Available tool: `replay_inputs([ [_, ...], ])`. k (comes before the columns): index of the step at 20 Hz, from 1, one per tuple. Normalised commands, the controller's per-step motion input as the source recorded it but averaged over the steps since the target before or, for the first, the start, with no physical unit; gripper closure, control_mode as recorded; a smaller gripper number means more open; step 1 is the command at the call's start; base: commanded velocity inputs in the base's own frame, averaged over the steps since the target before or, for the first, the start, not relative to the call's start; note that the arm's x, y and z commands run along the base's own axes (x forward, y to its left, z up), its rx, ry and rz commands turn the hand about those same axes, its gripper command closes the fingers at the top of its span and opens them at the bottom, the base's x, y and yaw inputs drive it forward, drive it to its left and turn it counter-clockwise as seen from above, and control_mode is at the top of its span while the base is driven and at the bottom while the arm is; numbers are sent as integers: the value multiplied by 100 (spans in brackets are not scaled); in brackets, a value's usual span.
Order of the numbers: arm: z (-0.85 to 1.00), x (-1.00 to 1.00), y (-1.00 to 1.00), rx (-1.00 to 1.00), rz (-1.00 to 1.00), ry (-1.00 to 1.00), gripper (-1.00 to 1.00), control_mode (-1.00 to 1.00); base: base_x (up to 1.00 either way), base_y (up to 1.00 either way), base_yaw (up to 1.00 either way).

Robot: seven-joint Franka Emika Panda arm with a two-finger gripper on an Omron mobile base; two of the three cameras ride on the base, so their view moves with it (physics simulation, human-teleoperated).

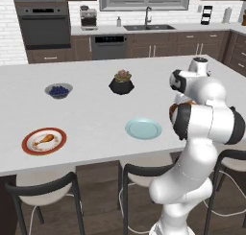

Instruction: Pick the chicken drumstick and carrot from their plates and place them in the bowl. Then put the bowl in the fridge.

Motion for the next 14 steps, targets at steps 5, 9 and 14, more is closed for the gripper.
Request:
replay_inputs([
  [5,-32,-7,-60,9,-6,-9,100,-100,0,0,0],
  [9,-48,30,-4,1,0,-1,100,-100,0,0,0],
  [14,-42,22,0,0,0,0,100,-100,0,0,0],
])
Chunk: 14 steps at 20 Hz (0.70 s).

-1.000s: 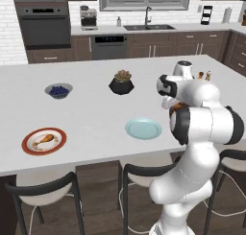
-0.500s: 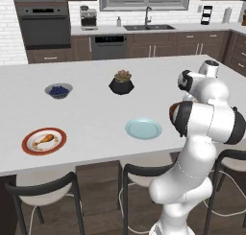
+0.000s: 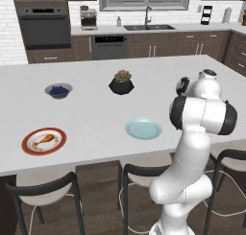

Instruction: Pick the chicken drumstick and carrot from their plates and place them in the bowl. Then put the bowl in the fridge.

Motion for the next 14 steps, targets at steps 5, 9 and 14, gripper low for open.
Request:
replay_inputs([
  [5,-38,7,1,0,0,0,-100,-100,0,0,0],
  [9,-9,23,1,0,0,0,-100,-100,0,0,0],
  [14,4,3,0,0,0,0,-100,-100,0,0,0],
])
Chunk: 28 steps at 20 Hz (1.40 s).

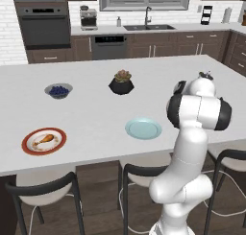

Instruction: Pick the chicken drumstick and carrot from their plates and place them in the bowl. Then put the bowl in the fridge.

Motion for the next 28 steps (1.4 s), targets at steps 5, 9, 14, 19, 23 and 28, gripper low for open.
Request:
replay_inputs([
  [5,42,-51,51,0,0,-3,-100,-100,0,0,0],
  [9,60,-76,87,0,0,-1,-100,-100,0,0,0],
  [14,36,-97,75,2,-17,1,-100,-100,0,0,0],
  [19,28,-22,80,0,-32,9,-100,-100,0,0,0],
  [23,23,-6,28,0,-18,1,-100,-100,0,0,0],
  [28,26,-1,23,1,-10,3,-100,-100,0,0,0],
])
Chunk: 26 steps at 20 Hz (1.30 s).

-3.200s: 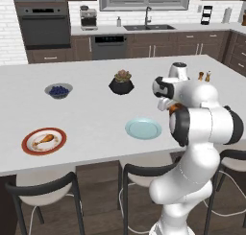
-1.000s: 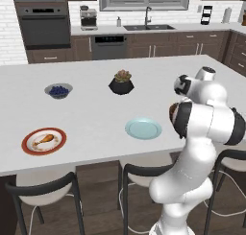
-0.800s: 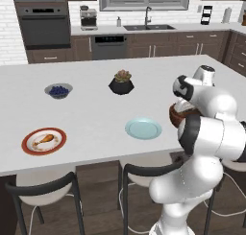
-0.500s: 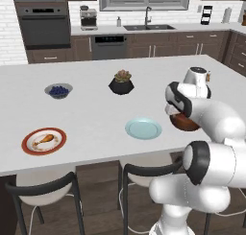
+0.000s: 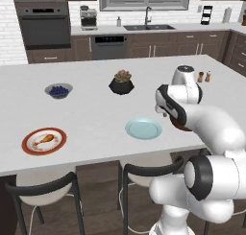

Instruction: Pick the chicken drumstick and carrot from their plates and place them in the bowl. Then put the bowl in the fridge.

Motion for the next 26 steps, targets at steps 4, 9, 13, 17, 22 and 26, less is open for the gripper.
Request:
replay_inputs([
  [4,4,-6,8,2,-1,0,-100,100,-22,65,-1],
  [9,0,0,0,0,0,0,-100,100,-28,100,-1],
  [13,0,0,0,0,0,0,-100,100,-18,100,-1],
  [17,0,0,0,0,0,0,-100,100,-25,100,-1],
  [22,0,0,0,0,0,0,-100,100,-5,91,0],
  [26,0,0,0,0,0,0,-100,100,61,29,0],
])
